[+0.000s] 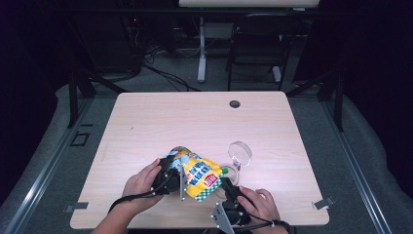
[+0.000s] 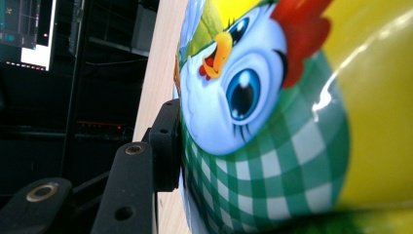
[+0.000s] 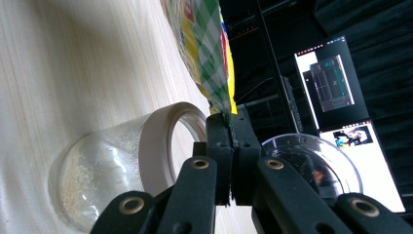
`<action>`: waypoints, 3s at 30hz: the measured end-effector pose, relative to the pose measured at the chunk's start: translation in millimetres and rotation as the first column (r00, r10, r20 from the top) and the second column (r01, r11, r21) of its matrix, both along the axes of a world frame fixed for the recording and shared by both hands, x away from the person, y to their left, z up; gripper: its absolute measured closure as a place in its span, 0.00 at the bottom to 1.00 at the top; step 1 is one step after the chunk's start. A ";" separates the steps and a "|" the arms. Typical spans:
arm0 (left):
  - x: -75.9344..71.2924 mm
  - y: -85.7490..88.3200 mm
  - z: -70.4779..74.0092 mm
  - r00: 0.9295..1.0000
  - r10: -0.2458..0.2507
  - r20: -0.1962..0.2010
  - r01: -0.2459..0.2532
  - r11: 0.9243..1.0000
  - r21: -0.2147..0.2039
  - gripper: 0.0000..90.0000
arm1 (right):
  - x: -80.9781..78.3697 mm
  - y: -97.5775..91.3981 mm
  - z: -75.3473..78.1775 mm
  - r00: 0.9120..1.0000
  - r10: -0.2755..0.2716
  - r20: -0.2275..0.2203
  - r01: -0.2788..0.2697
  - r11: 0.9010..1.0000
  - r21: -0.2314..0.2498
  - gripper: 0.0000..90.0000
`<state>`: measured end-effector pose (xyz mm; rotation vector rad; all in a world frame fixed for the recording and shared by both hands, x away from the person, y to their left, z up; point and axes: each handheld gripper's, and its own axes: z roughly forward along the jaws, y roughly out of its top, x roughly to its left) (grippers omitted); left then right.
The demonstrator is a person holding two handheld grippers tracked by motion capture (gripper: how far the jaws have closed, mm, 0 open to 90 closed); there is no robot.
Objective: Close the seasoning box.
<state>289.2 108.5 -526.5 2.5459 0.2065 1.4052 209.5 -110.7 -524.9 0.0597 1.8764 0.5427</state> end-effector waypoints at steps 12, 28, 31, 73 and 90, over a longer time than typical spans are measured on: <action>1.5 -2.1 1.6 1.000 -0.007 0.004 0.007 1.000 0.020 0.61 | -0.3 -1.3 -2.5 1.000 0.000 0.012 0.000 1.000 -0.004 0.99; 1.6 -5.4 6.6 0.999 -0.018 0.041 0.014 0.995 0.095 0.61 | -0.1 0.0 -4.9 1.000 -0.006 0.006 0.006 1.000 -0.021 1.00; 1.7 -5.6 6.5 0.999 -0.019 0.045 0.015 0.995 0.095 0.61 | -0.3 0.3 -4.8 1.000 -0.006 0.003 0.006 1.000 -0.023 1.00; -3.9 -11.8 18.5 0.976 -0.047 0.214 -0.006 0.970 0.241 0.63 | -1.0 4.4 -8.8 1.000 -0.011 0.008 0.011 1.000 -0.021 1.00; -6.0 -16.8 24.4 0.969 -0.055 0.242 -0.019 0.956 0.294 0.63 | -0.3 4.0 -10.0 1.000 -0.018 0.005 0.018 1.000 -0.009 1.00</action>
